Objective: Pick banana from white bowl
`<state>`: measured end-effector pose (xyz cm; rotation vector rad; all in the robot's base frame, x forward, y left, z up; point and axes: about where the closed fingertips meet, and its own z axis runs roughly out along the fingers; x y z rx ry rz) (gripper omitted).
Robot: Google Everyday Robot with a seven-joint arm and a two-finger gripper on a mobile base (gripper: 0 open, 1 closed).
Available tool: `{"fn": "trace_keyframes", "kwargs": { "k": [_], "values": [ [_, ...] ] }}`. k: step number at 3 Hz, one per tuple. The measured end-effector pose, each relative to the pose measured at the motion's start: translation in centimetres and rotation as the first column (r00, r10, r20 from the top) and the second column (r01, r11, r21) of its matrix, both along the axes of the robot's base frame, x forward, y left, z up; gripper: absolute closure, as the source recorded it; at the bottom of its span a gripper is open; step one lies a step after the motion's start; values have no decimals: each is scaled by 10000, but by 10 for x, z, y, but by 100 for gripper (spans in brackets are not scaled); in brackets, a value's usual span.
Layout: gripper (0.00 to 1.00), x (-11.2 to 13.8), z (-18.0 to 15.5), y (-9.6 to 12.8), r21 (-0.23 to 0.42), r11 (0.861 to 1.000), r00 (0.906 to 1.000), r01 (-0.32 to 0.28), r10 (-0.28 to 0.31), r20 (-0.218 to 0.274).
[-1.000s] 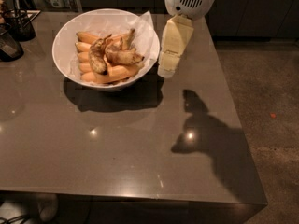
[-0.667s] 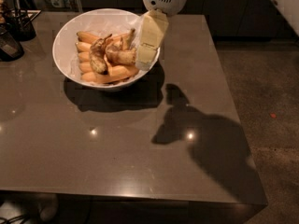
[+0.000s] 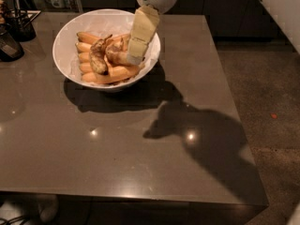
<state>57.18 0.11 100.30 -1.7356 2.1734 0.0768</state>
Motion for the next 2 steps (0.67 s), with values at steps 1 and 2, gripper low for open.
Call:
{"fn": "trace_keyframes", "kwargs": {
  "k": [1, 2],
  "values": [
    [6, 14, 2, 18, 235, 9997, 9997, -42, 48, -228],
    [25, 23, 2, 32, 390, 9992, 9993, -21, 36, -379]
  ]
}}
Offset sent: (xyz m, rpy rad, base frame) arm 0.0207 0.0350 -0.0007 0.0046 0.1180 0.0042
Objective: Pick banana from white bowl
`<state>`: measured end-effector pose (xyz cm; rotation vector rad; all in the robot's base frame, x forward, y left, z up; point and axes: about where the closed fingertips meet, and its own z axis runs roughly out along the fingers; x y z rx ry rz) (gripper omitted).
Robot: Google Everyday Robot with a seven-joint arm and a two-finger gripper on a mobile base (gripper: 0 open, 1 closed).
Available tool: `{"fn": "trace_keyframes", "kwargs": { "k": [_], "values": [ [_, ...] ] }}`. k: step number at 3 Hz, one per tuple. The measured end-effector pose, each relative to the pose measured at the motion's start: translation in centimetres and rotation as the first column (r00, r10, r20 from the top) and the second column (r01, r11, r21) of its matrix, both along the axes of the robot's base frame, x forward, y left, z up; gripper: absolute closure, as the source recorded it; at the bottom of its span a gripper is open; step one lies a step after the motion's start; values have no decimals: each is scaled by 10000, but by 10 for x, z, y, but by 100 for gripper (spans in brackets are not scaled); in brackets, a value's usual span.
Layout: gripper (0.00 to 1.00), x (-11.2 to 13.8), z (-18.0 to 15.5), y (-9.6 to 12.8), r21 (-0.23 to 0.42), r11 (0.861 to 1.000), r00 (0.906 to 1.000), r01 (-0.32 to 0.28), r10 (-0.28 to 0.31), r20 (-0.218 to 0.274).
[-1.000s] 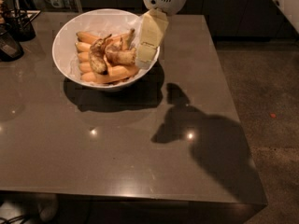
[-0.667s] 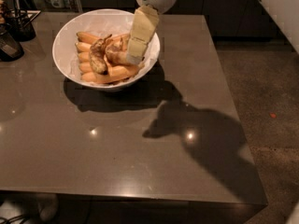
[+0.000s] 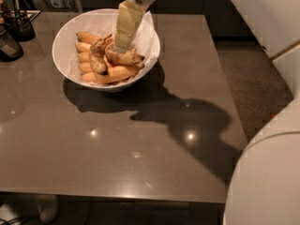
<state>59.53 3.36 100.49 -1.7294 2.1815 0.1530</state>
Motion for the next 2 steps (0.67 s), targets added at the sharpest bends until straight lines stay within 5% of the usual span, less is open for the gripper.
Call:
{"fn": "trace_keyframes", "kwargs": {
  "k": [1, 2],
  "values": [
    [48, 4, -4, 11, 221, 9998, 9997, 23, -17, -247],
    [45, 3, -8, 23, 612, 9979, 9977, 229, -189, -658]
  ]
}}
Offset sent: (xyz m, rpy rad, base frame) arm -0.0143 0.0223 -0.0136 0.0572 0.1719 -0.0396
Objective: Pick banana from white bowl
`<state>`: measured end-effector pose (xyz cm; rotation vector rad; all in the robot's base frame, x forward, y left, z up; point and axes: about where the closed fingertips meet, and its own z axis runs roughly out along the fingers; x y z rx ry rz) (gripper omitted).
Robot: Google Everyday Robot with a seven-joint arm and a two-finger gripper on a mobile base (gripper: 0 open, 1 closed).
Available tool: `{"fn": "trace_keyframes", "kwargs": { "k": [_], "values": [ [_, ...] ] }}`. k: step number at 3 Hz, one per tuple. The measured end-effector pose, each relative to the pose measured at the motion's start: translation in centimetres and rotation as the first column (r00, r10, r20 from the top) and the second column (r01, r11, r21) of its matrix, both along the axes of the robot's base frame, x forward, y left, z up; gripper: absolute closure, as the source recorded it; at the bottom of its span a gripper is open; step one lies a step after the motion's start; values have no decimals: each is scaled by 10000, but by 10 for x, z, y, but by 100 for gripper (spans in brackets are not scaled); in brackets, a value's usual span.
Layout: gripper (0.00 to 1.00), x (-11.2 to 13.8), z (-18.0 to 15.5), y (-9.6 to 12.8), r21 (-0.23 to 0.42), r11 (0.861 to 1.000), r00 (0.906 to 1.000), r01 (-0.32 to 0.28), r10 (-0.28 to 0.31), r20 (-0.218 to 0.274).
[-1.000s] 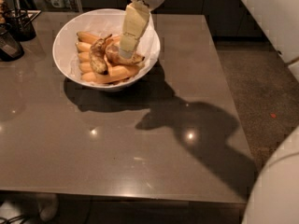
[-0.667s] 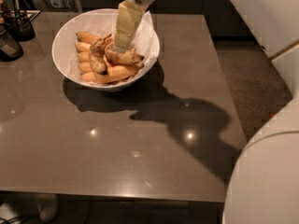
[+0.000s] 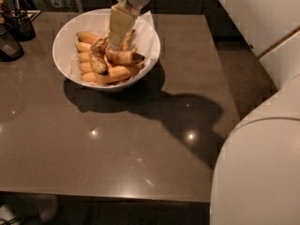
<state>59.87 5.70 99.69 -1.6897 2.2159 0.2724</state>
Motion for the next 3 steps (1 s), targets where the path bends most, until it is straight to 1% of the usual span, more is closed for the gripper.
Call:
{"fn": "trace_keyframes", "kwargs": {
  "k": [1, 2, 3],
  "values": [
    [38, 1, -2, 8, 331, 9990, 9987, 310, -296, -420],
    [36, 5, -4, 14, 523, 9977, 9966, 428, -390, -724],
    [39, 9, -11, 14, 693, 9944, 9904, 795, -709, -1185]
  ]
}}
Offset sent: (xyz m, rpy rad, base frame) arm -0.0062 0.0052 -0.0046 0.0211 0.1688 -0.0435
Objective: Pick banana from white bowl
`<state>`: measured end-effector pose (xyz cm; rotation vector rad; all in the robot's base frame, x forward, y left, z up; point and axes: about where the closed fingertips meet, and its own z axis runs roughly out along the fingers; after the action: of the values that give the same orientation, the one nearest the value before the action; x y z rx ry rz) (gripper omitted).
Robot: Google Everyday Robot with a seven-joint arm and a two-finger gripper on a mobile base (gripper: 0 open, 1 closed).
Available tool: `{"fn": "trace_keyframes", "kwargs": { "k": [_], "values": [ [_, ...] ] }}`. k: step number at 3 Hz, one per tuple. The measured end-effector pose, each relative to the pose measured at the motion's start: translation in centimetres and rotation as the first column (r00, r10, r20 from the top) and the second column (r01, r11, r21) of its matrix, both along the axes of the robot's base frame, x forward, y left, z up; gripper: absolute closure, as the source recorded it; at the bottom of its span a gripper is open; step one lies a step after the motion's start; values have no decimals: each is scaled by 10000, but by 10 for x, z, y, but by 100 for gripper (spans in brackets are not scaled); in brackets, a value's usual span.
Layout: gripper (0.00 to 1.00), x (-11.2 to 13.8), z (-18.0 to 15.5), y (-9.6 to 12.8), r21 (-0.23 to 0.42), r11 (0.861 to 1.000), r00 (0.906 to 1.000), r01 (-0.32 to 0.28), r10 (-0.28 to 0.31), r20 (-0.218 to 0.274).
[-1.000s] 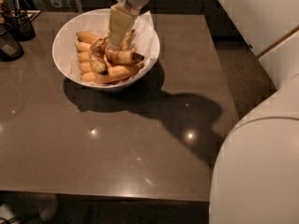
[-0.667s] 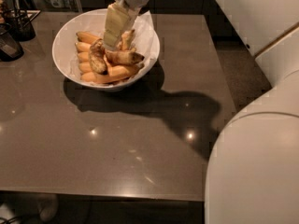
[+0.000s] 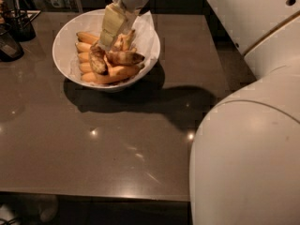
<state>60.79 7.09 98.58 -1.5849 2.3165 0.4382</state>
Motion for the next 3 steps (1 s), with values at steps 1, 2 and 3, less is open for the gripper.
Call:
{"fn": "trace_keyframes", "kwargs": {
  "k": [1, 2, 3],
  "values": [
    [40, 2, -9, -3, 102, 9994, 9987, 329, -325, -393],
    [41, 2, -16, -7, 117, 9984, 9964, 550, -542, -658],
    [43, 3, -23, -9, 111, 9979, 9944, 639, -627, -853]
  ]
}}
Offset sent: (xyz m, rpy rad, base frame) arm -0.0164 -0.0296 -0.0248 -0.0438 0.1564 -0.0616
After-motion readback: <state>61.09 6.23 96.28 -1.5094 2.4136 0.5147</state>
